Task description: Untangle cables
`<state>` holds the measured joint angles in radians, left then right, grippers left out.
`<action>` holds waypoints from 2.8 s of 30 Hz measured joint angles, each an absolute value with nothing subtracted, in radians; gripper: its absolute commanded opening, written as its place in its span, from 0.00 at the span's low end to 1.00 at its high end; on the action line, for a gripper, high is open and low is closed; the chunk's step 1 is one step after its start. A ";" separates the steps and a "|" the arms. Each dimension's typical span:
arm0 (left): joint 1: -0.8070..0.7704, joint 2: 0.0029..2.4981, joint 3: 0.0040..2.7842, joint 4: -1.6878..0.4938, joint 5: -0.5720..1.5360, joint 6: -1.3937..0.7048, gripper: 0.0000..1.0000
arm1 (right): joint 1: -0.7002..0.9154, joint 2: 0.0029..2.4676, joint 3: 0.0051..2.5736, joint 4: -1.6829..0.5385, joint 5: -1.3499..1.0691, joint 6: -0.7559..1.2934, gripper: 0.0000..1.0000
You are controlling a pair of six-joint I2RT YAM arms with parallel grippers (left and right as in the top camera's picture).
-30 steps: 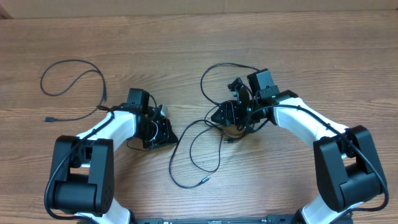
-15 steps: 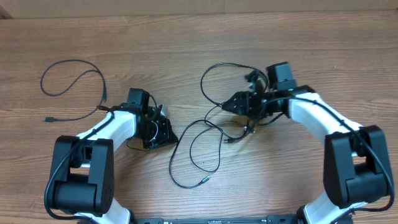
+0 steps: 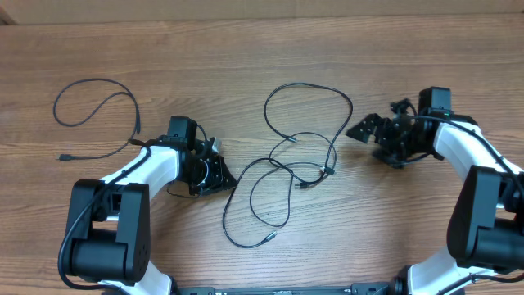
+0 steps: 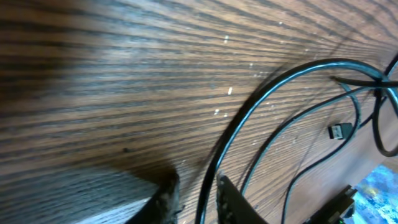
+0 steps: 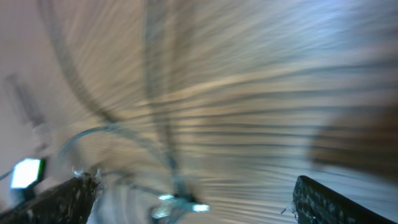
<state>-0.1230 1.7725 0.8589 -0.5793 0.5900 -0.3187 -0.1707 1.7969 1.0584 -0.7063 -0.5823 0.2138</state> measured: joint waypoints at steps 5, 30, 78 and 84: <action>-0.125 1.770 0.860 -0.579 0.599 -0.321 0.20 | -0.183 1.797 1.057 -0.708 -0.395 0.213 1.00; -0.156 1.793 1.306 -0.828 0.330 -0.278 0.04 | -0.183 1.797 1.054 -0.680 -0.247 0.213 1.00; -0.455 1.797 1.310 -0.582 0.339 0.061 0.18 | -0.183 1.797 1.054 -0.680 -0.247 0.213 1.00; -0.459 1.797 1.297 -0.544 0.339 0.063 0.16 | -0.183 1.797 1.054 -0.680 -0.246 0.213 1.00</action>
<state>-0.4587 1.7966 1.2972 -0.5442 0.3389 0.0628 -0.1825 1.7969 1.0542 -0.6804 -0.2462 0.2131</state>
